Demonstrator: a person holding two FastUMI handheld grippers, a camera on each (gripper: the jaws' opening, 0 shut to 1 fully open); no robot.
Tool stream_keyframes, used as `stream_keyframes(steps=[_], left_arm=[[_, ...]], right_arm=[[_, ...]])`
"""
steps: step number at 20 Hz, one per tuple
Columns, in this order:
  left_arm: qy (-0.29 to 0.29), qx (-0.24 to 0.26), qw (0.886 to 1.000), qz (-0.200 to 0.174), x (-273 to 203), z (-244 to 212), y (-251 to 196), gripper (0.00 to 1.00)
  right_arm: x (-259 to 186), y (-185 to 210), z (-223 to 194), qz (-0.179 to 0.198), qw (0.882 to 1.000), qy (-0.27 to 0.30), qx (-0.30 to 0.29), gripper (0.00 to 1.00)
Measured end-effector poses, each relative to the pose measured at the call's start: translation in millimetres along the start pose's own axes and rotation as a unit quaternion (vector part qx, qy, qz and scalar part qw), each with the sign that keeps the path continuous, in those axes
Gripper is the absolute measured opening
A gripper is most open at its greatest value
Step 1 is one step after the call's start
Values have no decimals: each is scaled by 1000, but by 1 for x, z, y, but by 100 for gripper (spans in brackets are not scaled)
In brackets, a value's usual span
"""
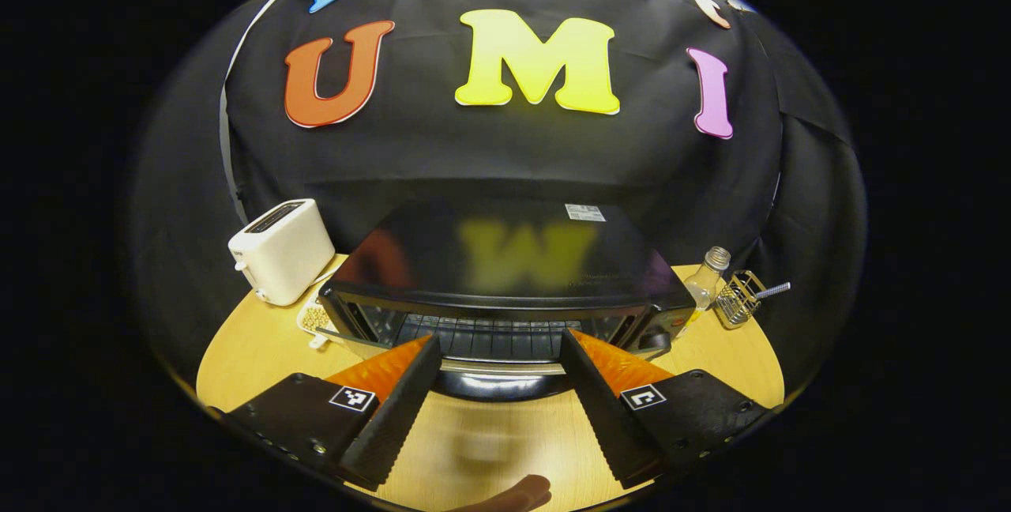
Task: Open the electric oven with the left hand, put the food in, and close the electric oven.
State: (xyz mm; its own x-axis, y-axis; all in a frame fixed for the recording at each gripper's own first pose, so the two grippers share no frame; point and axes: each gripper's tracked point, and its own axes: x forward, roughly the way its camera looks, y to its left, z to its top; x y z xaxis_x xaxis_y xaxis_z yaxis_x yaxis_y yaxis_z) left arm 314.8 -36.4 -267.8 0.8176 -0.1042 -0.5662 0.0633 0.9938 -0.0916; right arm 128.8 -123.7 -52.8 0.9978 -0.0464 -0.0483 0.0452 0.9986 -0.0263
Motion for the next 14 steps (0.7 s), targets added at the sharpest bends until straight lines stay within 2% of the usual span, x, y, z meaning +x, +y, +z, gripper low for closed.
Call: stream_keyframes(steps=[4,14], left_arm=[[2,3,1000,-13,-18,-22,-1,97],[-4,23,1000,-13,-43,-82,1,96]], right_arm=[[-1,11,-2,8,1000,6,0,100],[0,34,-20,19,999,24,-18,100]])
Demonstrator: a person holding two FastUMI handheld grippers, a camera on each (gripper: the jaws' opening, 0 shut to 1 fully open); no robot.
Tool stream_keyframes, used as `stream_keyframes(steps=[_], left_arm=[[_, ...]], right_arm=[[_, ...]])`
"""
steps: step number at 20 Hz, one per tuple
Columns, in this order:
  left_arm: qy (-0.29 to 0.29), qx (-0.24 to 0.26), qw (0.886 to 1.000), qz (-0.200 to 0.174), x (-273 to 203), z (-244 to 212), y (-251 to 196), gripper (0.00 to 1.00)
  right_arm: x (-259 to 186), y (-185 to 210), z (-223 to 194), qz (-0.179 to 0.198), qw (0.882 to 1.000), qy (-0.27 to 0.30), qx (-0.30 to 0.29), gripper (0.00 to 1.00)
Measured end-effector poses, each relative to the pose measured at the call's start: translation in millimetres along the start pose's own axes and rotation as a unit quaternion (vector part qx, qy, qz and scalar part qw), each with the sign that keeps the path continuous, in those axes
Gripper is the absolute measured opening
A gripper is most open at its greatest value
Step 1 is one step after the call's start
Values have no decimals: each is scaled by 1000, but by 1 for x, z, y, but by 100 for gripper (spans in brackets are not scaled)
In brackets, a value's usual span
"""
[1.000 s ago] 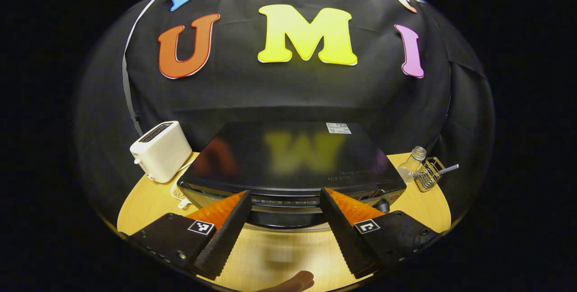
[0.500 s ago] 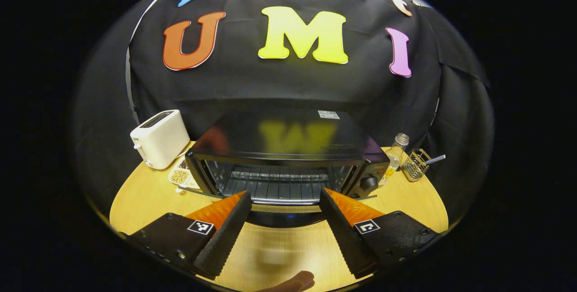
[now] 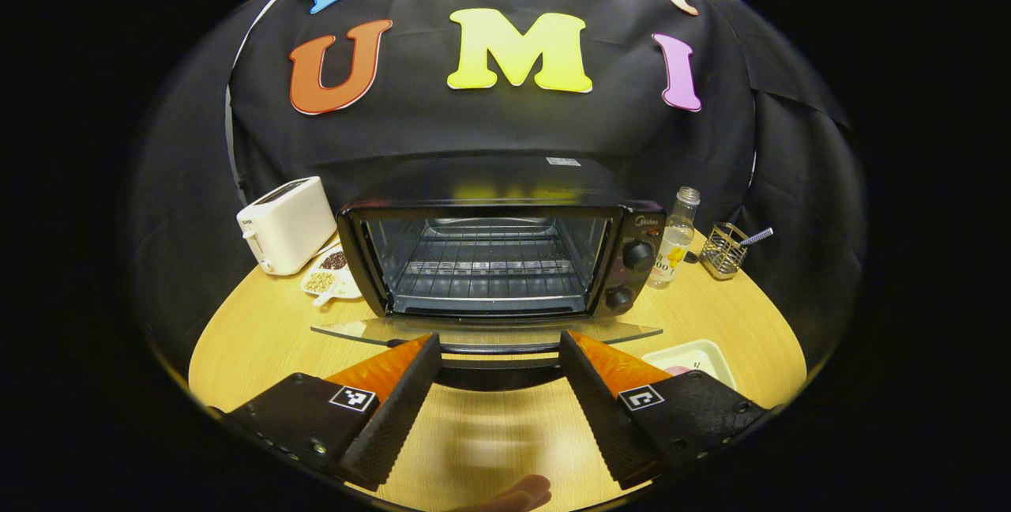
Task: Open the electric oven with the left hand, put the food in, and close the electric oven.
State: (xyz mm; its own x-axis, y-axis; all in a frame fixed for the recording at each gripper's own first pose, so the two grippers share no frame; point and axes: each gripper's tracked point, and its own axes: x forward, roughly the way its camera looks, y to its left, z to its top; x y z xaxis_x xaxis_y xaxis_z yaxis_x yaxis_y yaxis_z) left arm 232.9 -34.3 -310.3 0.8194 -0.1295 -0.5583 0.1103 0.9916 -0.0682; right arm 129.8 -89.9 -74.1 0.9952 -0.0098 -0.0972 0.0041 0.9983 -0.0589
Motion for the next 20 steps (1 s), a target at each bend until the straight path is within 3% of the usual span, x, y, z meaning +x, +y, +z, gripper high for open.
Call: stream_keyframes(steps=[4,8,11,17,20], left_arm=[[-11,10,1000,1,-3,-18,-1,96],[-12,1,1000,3,-3,-34,-1,96],[6,1,1000,2,1,-56,-2,96],[75,-25,997,1,15,-110,-4,96],[55,-28,998,-1,12,-101,-3,96]], right_arm=[[6,4,-10,2,1000,11,-3,96],[13,12,-23,14,999,28,-3,100],[18,13,-31,19,999,42,2,96],[22,15,-37,24,999,45,8,100],[25,13,-45,18,998,55,3,96]])
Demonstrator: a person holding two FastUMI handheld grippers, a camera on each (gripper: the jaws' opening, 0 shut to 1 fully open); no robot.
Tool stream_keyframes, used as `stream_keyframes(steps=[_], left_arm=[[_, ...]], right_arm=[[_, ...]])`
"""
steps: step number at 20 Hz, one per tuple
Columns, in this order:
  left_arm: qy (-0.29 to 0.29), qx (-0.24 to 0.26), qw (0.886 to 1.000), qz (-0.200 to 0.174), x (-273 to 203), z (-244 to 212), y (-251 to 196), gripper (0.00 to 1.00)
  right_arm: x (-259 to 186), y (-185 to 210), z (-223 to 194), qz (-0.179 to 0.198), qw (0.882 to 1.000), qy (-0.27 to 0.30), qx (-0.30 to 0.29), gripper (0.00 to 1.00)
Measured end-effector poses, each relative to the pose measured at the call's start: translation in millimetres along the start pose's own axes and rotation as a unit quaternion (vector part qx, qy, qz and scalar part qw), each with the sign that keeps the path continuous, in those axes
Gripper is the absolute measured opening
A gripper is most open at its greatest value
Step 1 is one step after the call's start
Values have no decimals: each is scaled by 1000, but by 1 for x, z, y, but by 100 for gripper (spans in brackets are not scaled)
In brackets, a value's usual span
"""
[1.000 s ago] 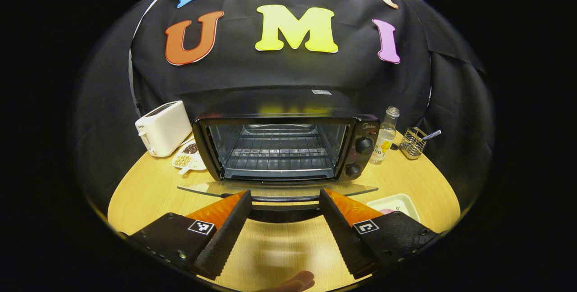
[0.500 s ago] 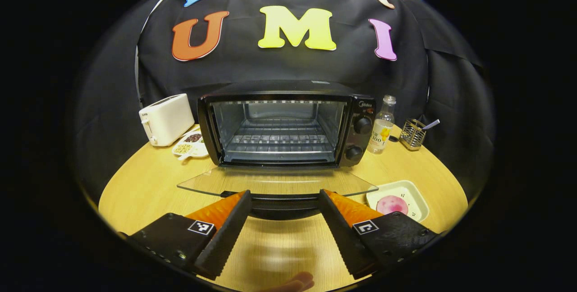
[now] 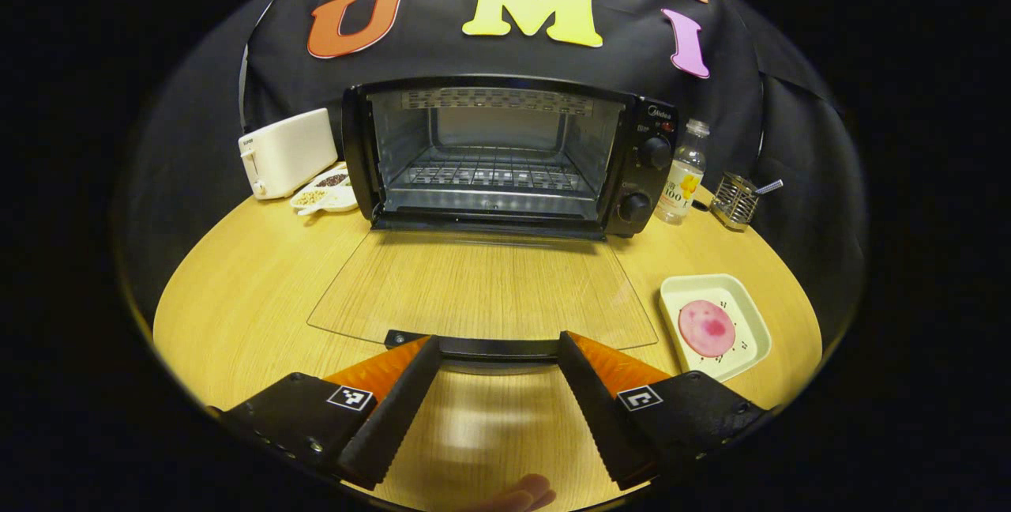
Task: Open the electric oven with the left hand, put the food in, and close the electric oven.
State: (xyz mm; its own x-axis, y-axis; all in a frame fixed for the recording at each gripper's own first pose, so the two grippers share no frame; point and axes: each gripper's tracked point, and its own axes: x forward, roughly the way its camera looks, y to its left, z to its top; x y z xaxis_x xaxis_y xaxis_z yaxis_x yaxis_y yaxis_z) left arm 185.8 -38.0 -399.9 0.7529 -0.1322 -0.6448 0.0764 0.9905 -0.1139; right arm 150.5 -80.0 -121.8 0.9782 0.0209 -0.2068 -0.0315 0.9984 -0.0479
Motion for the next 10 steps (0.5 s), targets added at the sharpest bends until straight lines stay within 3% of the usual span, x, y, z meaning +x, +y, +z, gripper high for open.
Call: stream_keyframes(steps=[5,6,10], left_arm=[[-41,-16,999,9,-25,20,8,96],[-54,-14,998,13,-34,28,8,96],[-116,-4,993,23,-77,65,8,96]], right_arm=[[14,-2,-23,-3,999,39,-4,100],[18,-1,-32,-1,999,53,-4,96],[39,-1,-72,5,993,121,-2,100]])
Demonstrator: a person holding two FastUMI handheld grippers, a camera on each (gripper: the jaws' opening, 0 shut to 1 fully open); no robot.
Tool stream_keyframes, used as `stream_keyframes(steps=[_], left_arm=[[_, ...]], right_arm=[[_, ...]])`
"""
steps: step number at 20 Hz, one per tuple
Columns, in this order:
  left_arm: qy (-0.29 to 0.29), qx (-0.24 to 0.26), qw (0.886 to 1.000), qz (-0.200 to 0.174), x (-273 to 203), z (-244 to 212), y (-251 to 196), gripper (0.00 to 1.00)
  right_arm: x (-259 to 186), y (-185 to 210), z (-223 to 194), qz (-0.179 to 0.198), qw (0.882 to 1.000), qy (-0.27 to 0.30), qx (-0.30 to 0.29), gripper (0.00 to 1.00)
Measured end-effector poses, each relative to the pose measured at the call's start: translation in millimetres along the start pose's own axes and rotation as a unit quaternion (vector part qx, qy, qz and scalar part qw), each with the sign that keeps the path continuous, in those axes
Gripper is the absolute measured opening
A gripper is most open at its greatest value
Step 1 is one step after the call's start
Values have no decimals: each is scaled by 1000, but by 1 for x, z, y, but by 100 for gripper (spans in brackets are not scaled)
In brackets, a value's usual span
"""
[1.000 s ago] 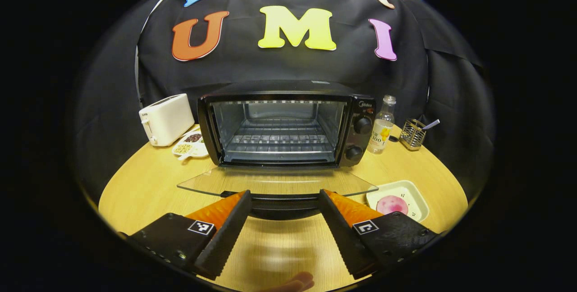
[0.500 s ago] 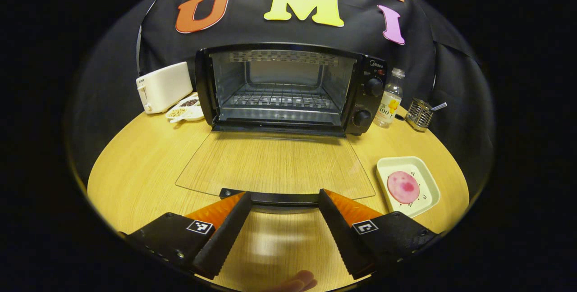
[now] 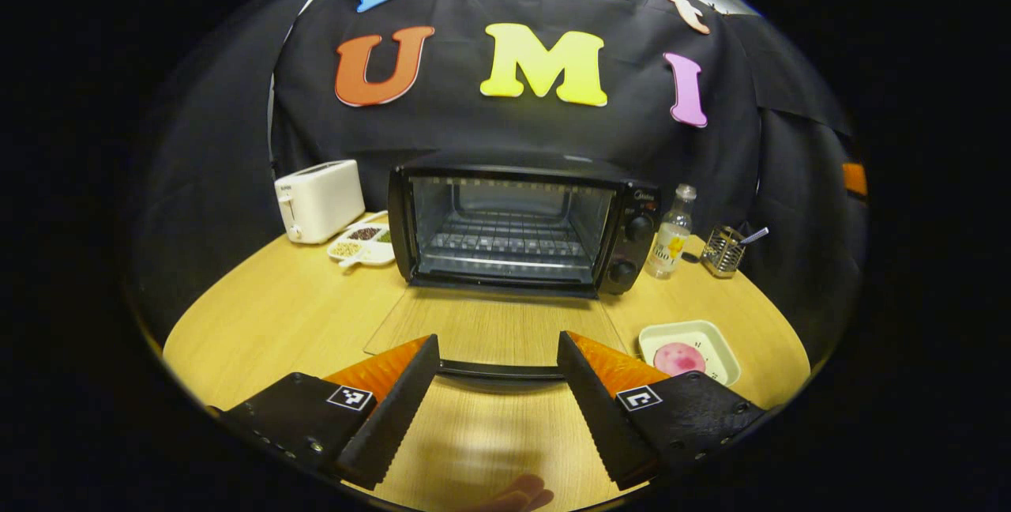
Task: Open the electric oven with the left hand, put the food in, and close the electric oven.
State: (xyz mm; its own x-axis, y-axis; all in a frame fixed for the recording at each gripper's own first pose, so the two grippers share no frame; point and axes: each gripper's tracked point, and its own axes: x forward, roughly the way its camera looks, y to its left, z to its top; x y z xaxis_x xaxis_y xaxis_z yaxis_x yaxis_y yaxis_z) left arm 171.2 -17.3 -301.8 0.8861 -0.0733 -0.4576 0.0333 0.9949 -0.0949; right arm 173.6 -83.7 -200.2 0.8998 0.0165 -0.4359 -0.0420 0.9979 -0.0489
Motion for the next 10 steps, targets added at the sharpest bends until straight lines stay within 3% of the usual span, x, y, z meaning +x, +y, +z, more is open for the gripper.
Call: stream_keyframes(steps=[3,7,10], left_arm=[[-59,19,998,1,-29,38,-5,96],[-111,15,994,-2,-67,75,-13,95],[-146,26,989,4,-92,99,-13,95]], right_arm=[[27,-5,-36,-11,998,54,5,100],[59,-1,-92,1,991,131,18,96],[81,4,-125,12,984,177,33,100]])
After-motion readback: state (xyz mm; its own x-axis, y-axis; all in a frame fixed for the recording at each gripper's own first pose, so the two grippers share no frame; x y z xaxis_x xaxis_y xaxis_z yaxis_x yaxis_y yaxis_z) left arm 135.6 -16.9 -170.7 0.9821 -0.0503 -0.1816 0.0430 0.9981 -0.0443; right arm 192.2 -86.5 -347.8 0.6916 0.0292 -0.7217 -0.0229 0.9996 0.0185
